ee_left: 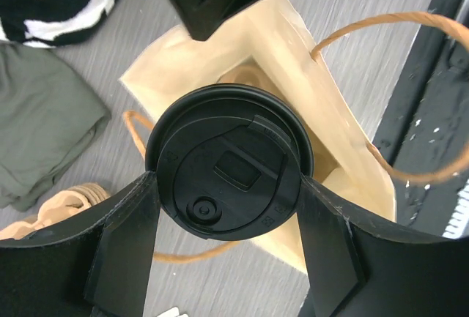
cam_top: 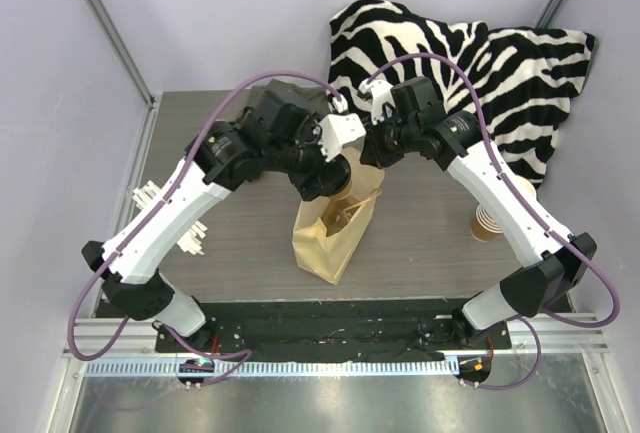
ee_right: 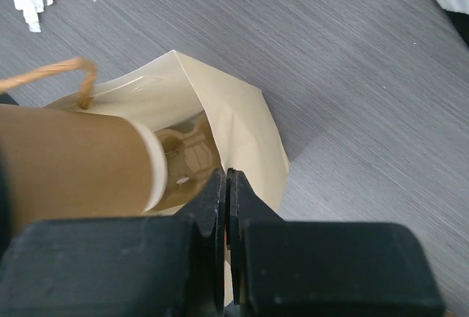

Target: Pack the takeout coffee

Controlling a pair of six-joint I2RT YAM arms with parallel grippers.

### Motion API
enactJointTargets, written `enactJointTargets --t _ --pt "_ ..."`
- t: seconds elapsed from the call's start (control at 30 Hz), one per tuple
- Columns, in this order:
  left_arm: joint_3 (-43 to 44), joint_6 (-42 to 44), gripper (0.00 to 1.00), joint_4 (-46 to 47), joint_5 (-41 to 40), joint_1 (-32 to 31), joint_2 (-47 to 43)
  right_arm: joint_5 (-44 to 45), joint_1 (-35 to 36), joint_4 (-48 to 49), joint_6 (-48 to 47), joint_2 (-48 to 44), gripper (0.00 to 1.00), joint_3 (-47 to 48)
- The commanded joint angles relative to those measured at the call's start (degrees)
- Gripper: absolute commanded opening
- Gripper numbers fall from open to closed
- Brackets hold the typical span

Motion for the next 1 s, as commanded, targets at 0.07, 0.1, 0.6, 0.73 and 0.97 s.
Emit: enactJointTargets --t 0.07,0.1,0.6,0.73,0.97 --pt "-5.4 2.1 0.31 6.5 -5.3 -2.1 0.6 -2.9 -0.3 3.4 2.8 -3.3 0.01 -1.2" --pt "-5.9 2.1 0.31 6.7 -5.5 -2.4 0.7 -3.1 -0.4 3.5 3.2 -3.4 0.01 -1.4" --pt "-15.5 7.6 0.30 4.7 -2.1 -6.8 -1.8 -17.8 -9.8 -6.5 -5.8 -0.6 0.68 5.0" --pt "-15.8 8.8 0.30 4.4 -0.7 -6.8 -2.1 -22.9 -10.0 -7.5 -13.8 2.0 0.85 10.0" --pt "-16.3 10.8 0.30 3.6 2.0 -5.8 -2.5 -34.5 -9.9 -9.3 -29.3 4.7 0.93 13.5"
